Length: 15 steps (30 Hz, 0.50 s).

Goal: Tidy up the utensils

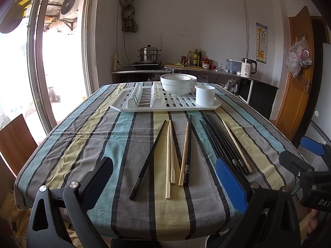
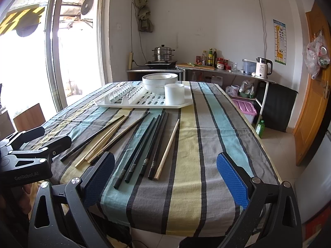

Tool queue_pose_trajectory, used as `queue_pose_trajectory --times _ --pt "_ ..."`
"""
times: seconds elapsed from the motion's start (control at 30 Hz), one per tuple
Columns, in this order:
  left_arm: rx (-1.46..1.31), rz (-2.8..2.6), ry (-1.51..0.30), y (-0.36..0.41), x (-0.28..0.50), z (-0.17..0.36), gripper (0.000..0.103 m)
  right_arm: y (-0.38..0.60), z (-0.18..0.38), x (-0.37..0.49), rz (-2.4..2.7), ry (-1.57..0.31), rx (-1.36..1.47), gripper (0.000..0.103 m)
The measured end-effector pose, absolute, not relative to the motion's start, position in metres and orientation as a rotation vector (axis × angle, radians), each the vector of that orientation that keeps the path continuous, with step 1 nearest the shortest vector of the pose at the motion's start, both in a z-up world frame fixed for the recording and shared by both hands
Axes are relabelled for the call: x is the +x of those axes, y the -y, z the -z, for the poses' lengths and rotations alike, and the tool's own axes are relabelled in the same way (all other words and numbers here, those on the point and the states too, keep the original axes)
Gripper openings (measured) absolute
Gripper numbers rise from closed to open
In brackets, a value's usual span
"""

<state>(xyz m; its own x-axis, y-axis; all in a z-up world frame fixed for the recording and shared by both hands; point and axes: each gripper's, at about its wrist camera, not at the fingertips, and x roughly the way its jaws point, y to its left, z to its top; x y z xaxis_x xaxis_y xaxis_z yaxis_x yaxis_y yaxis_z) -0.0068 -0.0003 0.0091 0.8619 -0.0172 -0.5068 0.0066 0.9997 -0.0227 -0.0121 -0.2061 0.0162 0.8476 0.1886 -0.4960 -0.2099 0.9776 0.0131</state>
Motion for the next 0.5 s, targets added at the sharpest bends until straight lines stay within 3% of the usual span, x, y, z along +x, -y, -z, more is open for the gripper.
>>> queue_pose_trajectory --times 0.5 --pt "-0.025 0.016 -0.534 0.0014 -0.0059 -0.0108 0.101 0.2067 -0.0159 -0.0115 -0.210 -0.519 -0.041 0.099"
